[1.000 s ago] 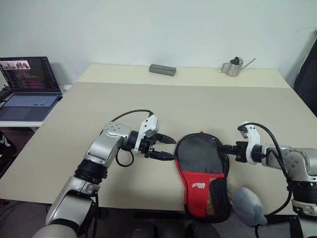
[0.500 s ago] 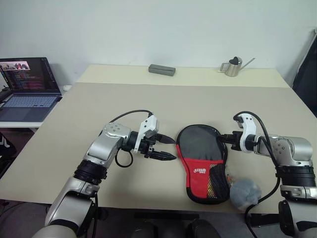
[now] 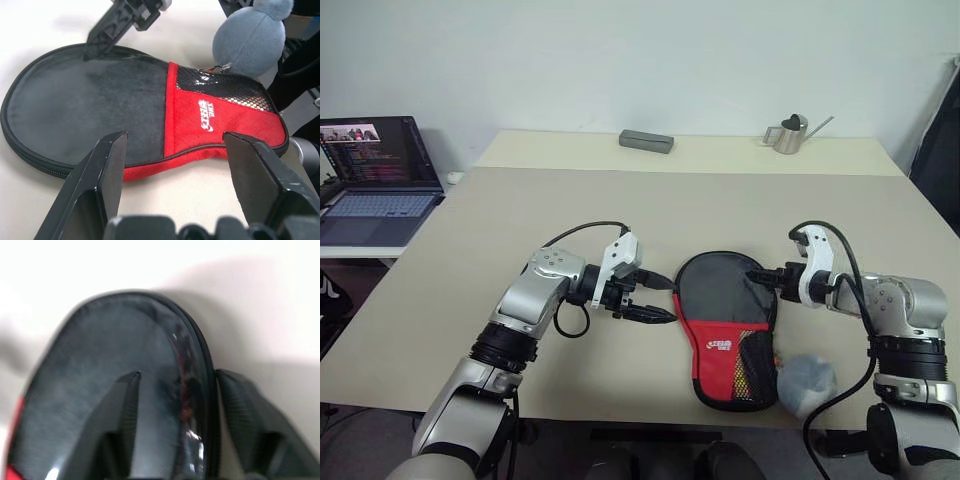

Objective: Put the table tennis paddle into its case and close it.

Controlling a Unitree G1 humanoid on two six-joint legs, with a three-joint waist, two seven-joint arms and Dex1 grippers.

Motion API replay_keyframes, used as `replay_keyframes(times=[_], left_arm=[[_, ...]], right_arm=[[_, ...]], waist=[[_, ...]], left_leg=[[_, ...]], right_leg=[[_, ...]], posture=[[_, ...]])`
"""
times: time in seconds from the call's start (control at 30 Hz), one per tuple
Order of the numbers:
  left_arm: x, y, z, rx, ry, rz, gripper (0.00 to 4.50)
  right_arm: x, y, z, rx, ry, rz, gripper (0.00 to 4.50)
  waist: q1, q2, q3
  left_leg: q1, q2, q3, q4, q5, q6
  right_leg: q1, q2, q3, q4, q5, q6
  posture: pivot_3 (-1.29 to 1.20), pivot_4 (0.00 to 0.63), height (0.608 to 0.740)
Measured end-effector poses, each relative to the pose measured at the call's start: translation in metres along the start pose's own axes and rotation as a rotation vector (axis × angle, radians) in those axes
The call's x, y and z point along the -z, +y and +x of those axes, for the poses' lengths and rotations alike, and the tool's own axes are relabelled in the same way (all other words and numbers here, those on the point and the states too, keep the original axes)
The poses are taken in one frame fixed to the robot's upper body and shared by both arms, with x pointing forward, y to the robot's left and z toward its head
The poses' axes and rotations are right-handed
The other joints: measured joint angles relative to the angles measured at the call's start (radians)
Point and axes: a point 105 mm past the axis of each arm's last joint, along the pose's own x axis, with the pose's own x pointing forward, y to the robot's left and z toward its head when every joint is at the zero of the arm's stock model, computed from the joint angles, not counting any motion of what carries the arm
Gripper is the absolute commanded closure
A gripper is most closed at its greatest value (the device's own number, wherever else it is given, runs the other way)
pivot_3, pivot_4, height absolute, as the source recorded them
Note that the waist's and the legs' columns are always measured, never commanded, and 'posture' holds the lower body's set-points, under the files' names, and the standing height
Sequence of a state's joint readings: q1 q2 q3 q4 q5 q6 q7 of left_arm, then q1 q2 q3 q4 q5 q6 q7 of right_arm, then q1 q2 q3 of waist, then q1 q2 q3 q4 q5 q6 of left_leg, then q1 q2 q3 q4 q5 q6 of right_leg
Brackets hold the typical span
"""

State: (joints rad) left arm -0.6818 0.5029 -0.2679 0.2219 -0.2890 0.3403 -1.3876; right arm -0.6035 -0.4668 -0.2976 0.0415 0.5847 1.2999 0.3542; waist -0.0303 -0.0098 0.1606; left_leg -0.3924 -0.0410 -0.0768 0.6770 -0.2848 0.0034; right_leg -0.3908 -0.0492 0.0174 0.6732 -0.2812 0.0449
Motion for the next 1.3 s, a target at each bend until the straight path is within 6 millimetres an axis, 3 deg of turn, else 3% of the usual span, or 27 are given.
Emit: replay_keyframes(times=[0.07,0.27,0.6,0.83,1.0,1.2,1.3], left_arm=[[0.0,0.002,0.001,-0.002,-0.001,-0.003,1.18],[-0.008,0.018,0.021,-0.006,-0.009,0.031,1.18],[-0.017,0.045,0.078,0.023,0.072,0.137,1.18],[-0.01,0.04,0.1,0.074,0.101,0.166,1.18],[-0.003,0.037,0.106,0.095,0.129,0.176,1.18],[0.0,0.032,0.113,0.118,0.147,0.21,1.18],[0.002,0.031,0.115,0.125,0.154,0.209,1.18]], right_arm=[[-0.01,0.002,-0.011,-0.006,-0.034,-0.029,0.15],[-0.014,0.015,-0.048,-0.07,-0.041,-0.173,0.15],[0.022,0.054,-0.108,-0.273,0.077,-0.441,0.15],[0.024,0.042,-0.133,-0.213,0.065,-0.441,0.15],[0.038,0.032,-0.151,-0.173,0.124,-0.451,0.15],[0.036,0.019,-0.164,-0.102,0.095,-0.433,0.15],[0.044,0.013,-0.168,-0.087,0.115,-0.4,0.15]], waist=[[0.001,0.0,0.0],[0.007,0.0,0.001],[0.007,-0.006,0.004],[0.013,-0.007,0.005],[0.023,-0.008,0.006],[0.03,-0.009,0.007],[0.031,-0.01,0.007]], left_leg=[[0.0,0.0,0.0,0.0,0.0,0.0],[-0.002,-0.001,0.0,0.0,0.0,0.0],[-0.003,-0.002,0.0,0.001,0.0,0.001],[-0.003,-0.002,0.0,0.0,0.0,0.001],[-0.003,-0.002,0.0,0.001,0.0,0.001],[-0.002,-0.002,0.0,0.001,0.0,0.001],[-0.002,-0.002,0.0,0.001,0.0,0.001]], right_leg=[[0.0,0.0,0.0,0.0,0.0,0.0],[0.0,0.0,-0.001,-0.001,0.0,0.001],[0.0,0.0,-0.002,-0.002,-0.001,0.002],[0.0,0.0,-0.002,-0.002,-0.001,0.002],[0.0,0.0,-0.002,-0.002,-0.001,0.002],[0.001,0.0,-0.002,-0.001,-0.001,0.002],[0.001,0.0,-0.002,-0.001,-0.001,0.003]], posture=[[0.0,0.15,0.74],[0.0,0.15,0.74],[0.0,0.15,0.74],[0.0,0.15,0.74],[0.0,0.15,0.74],[0.0,0.15,0.74],[0.0,0.15,0.74]])
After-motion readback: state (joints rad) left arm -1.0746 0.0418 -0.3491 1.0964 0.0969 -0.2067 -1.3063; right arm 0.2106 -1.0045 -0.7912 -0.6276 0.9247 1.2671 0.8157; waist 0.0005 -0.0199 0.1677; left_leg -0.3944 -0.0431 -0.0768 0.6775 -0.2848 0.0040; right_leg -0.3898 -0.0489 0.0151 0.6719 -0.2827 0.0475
